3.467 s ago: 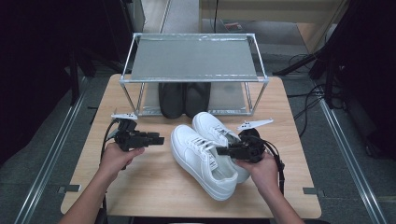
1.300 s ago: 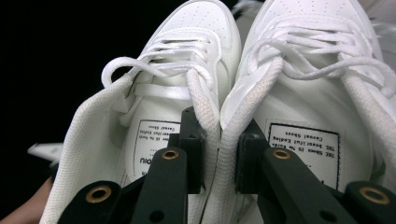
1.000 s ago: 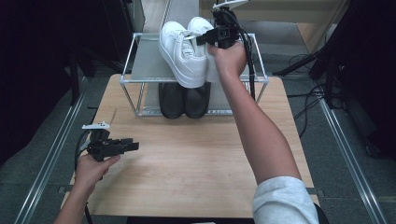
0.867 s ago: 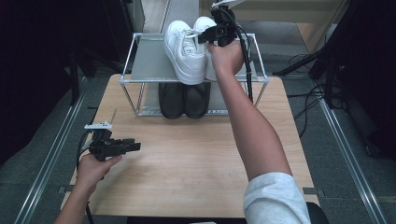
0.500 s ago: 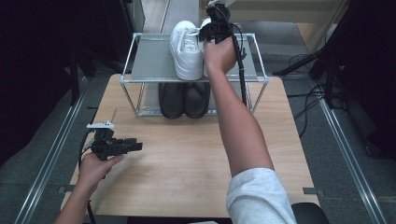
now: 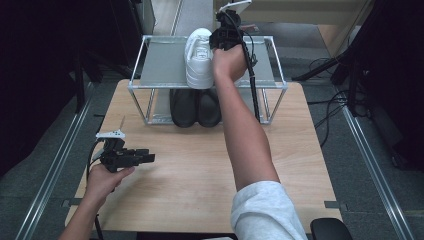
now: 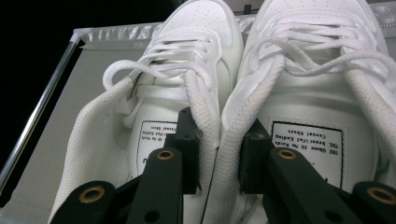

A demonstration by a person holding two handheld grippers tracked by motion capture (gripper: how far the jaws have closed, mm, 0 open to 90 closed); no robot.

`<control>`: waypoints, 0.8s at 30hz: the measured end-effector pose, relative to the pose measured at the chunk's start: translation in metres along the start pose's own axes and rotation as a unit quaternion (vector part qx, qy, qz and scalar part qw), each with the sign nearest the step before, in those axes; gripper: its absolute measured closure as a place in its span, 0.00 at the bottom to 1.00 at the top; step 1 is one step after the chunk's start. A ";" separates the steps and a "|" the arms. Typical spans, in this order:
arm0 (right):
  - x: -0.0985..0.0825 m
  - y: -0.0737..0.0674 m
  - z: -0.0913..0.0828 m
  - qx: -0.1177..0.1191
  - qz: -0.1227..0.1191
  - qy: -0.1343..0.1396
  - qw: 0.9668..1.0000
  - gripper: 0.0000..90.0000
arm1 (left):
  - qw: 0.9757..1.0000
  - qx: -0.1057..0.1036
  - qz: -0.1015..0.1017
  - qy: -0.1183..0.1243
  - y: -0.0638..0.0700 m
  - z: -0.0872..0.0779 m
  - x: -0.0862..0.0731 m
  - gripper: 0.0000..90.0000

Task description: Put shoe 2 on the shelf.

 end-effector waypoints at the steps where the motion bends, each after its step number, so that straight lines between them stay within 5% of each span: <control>1: 0.000 0.000 0.000 0.001 0.002 0.000 1.000 0.83 | 1.000 0.000 0.000 -0.002 0.000 0.001 0.000 0.55; 10: 0.000 -0.001 0.002 0.007 -0.012 -0.003 1.000 0.72 | 1.000 -0.003 0.004 -0.006 0.001 0.005 0.001 0.55; 24: 0.001 -0.001 0.001 0.050 -0.005 -0.006 0.999 0.51 | 1.000 -0.006 0.006 -0.012 0.003 0.008 0.002 0.55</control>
Point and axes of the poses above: each handheld gripper's, and its own axes: z roughly forward along the jaws, x roughly out of its top, y roughly to its right, the point moved 4 cm from there along z, roughly forward along the jaws, and after that the axes turned 3 degrees about -z, right-handed, at the moved point
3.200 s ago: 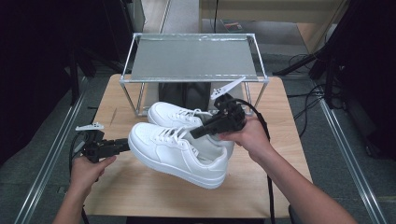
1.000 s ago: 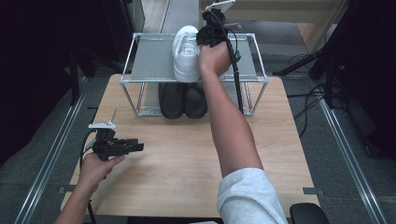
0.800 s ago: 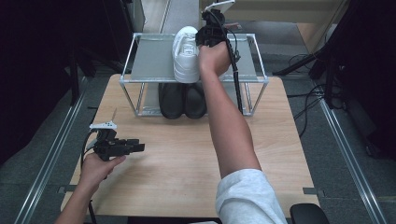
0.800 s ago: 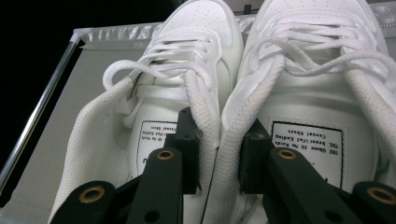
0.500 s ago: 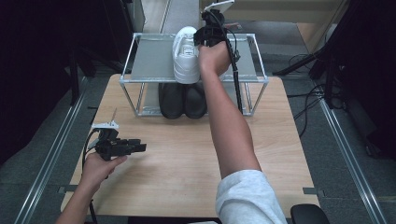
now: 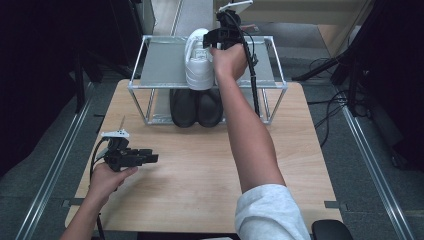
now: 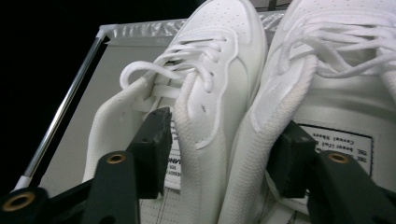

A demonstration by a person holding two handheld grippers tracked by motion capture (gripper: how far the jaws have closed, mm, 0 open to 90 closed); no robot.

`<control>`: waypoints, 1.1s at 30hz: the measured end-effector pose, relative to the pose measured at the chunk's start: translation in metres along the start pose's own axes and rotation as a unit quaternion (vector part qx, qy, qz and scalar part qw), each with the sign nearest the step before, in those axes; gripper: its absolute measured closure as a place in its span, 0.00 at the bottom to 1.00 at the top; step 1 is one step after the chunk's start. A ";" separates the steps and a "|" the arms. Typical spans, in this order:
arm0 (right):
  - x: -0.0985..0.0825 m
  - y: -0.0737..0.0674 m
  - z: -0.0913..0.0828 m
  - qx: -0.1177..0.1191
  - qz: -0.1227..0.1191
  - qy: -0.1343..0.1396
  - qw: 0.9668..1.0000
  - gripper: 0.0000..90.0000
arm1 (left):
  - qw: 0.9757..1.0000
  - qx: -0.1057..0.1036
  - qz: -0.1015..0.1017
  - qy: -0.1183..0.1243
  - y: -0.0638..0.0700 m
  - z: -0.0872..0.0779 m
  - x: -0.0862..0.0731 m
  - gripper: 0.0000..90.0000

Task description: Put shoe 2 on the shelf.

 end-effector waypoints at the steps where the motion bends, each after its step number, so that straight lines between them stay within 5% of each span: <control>1: 0.000 0.000 0.000 -0.001 -0.001 0.002 1.000 0.49 | 1.000 0.001 0.003 -0.001 0.000 0.000 0.000 0.55; 11: 0.000 0.000 -0.007 0.005 -0.004 0.002 1.000 0.45 | 1.000 0.002 0.006 -0.003 0.002 0.001 0.000 0.54; 14: -0.001 0.000 -0.014 0.004 -0.021 0.001 1.000 0.45 | 1.000 0.004 0.008 -0.010 0.002 0.003 -0.001 0.54; 24: -0.003 0.002 -0.034 0.031 -0.034 -0.004 0.999 0.45 | 1.000 0.012 0.011 -0.016 0.003 0.006 -0.001 0.51; 33: -0.008 0.017 -0.050 0.034 -0.045 -0.011 0.998 0.45 | 1.000 0.011 0.014 -0.020 0.002 0.010 -0.001 0.48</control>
Point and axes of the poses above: each handheld gripper's, and its own axes: z roughly forward along the jaws, x roughly out of its top, y roughly to its right, the point moved 4 cm from there along z, roughly forward along the jaws, and after that the axes turned 3 degrees about -z, right-handed, at the moved point
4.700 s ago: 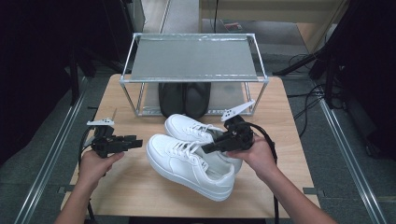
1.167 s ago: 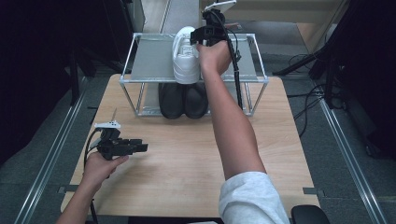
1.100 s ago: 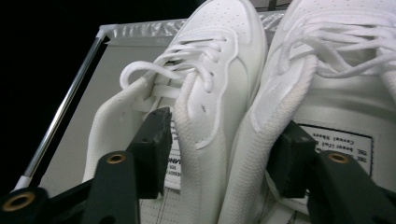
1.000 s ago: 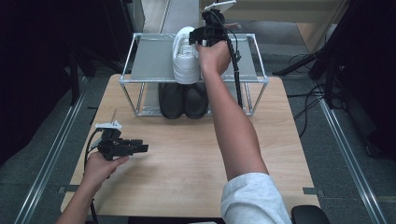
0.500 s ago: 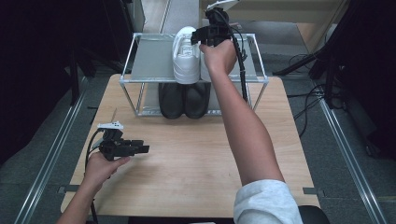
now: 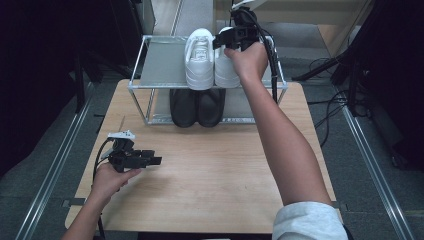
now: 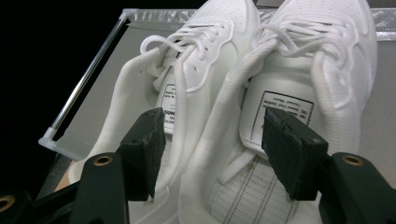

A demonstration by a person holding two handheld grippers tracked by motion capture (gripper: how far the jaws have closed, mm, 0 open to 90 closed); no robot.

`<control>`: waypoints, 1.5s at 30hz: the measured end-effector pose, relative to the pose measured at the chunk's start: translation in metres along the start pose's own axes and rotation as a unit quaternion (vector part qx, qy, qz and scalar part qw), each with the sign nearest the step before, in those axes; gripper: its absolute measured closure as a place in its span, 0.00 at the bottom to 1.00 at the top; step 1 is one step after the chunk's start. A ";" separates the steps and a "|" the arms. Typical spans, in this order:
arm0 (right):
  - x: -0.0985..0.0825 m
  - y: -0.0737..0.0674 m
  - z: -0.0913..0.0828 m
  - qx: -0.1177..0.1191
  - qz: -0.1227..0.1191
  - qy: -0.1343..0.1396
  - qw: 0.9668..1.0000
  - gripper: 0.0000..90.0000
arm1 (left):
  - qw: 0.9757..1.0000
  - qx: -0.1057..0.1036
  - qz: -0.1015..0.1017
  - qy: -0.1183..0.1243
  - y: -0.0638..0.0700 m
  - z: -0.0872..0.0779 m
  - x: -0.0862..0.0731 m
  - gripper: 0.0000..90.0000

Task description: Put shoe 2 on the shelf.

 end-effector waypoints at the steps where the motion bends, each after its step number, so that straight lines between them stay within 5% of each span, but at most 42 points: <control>1: -0.001 0.003 -0.002 0.004 0.002 0.001 1.000 0.45 | 1.000 0.001 0.001 0.000 0.000 0.000 0.000 0.47; 5: -0.005 0.010 -0.008 0.046 -0.005 0.005 0.999 0.45 | 1.000 0.000 -0.001 0.001 -0.001 0.001 0.002 0.47; 23: -0.030 0.035 -0.035 0.059 -0.022 0.016 0.998 0.46 | 1.000 -0.005 0.008 -0.007 0.001 0.012 0.009 0.46; 26: -0.042 0.036 -0.038 0.075 -0.020 0.013 0.997 0.46 | 1.000 -0.009 0.012 -0.012 0.002 0.015 0.011 0.46; 45: -0.107 0.037 -0.050 0.090 -0.056 0.012 0.994 0.46 | 1.000 -0.014 0.019 -0.018 0.005 0.024 0.019 0.46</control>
Point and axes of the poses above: each handheld gripper's, and its own axes: z roughly forward along the jaws, x roughly out of its top, y roughly to its right, the point moved 4 cm from there along z, roughly forward along the jaws, and after that the axes turned 3 degrees about -z, right-handed, at the moved point
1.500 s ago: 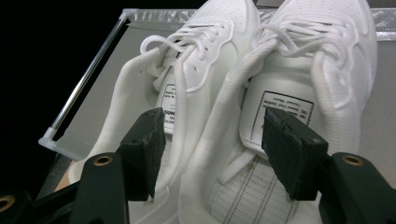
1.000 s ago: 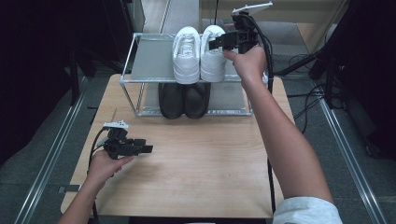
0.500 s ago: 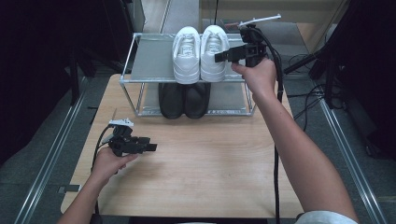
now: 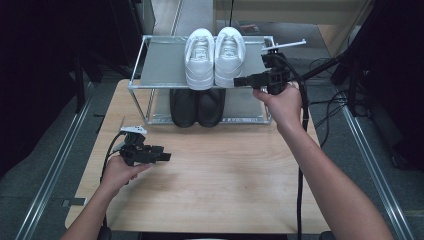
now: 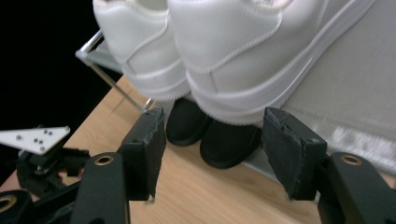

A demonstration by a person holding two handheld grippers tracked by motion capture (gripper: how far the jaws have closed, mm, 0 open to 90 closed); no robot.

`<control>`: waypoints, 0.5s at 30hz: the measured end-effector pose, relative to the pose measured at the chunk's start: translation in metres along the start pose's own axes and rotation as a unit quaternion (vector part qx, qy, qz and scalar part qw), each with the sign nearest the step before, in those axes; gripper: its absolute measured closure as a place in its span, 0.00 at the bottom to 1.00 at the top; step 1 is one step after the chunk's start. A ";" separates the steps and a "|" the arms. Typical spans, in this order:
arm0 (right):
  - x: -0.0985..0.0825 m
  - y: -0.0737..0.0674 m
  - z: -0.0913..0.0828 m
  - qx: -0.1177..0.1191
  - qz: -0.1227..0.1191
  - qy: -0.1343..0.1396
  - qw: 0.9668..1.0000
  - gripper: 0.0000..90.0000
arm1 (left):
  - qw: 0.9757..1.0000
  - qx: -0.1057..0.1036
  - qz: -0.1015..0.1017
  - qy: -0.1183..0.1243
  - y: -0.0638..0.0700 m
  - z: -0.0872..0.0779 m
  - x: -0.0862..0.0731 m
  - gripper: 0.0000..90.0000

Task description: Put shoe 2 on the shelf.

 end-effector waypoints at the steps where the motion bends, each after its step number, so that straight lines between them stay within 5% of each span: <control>1: 0.000 0.000 0.000 0.000 0.000 0.000 1.000 0.46 | 1.000 0.000 0.000 0.000 0.000 0.000 0.000 0.46; 15: -0.051 -0.010 0.008 0.034 -0.006 -0.014 0.999 0.45 | 1.000 0.002 0.001 0.002 0.000 -0.001 0.000 0.46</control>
Point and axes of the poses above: each handheld gripper's, and its own axes: z roughly forward along the jaws, x roughly out of its top, y roughly to its right, the point moved 4 cm from there along z, roughly forward along the jaws, and after that the axes turned 3 degrees about -z, right-handed, at the moved point
